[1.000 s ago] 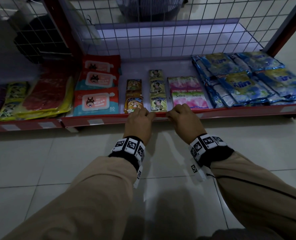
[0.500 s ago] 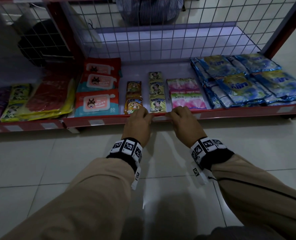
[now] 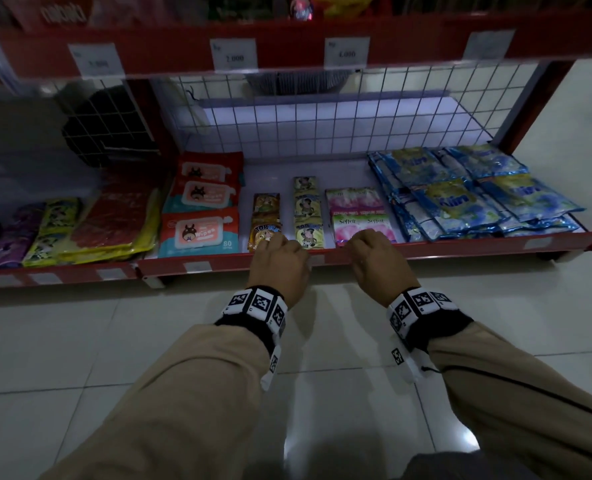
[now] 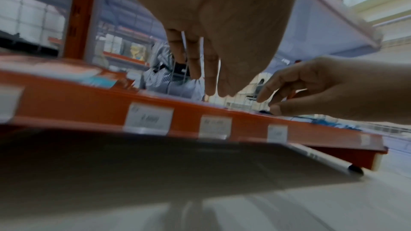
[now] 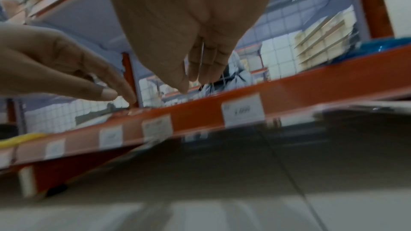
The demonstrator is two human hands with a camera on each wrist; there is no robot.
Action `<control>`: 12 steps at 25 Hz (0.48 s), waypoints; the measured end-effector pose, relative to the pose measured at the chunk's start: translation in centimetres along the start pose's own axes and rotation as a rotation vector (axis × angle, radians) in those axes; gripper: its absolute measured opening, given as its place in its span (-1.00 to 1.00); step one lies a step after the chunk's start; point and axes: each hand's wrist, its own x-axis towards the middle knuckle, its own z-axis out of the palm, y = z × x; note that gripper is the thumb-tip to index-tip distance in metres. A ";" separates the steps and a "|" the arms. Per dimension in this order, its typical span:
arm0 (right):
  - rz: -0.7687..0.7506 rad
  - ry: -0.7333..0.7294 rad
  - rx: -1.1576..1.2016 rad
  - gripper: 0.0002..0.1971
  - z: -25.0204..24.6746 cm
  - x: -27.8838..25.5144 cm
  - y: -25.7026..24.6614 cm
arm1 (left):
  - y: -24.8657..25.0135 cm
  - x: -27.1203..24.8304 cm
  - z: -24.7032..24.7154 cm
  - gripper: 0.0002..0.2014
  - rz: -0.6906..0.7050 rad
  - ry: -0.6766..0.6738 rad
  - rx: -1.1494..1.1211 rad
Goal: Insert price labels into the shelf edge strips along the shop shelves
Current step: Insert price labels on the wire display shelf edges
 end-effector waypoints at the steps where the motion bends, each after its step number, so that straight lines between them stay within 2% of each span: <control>1: 0.024 0.017 0.022 -0.73 -1.1 0.3 0.2 | 0.3 0.3 -1.0 -0.68 0.011 0.005 0.002; 4: 0.055 0.170 0.073 -0.79 -5.3 1.8 0.1 | 1.0 1.8 -5.4 -0.69 0.024 0.055 -0.017; 7: 0.052 0.352 0.080 -0.82 -10.5 3.6 -0.9 | 1.3 3.6 -11.0 -0.72 0.058 0.178 -0.036; 12: 0.029 0.510 0.127 -0.84 -17.6 5.9 -3.5 | 1.1 5.8 -19.9 -0.70 0.132 0.287 -0.085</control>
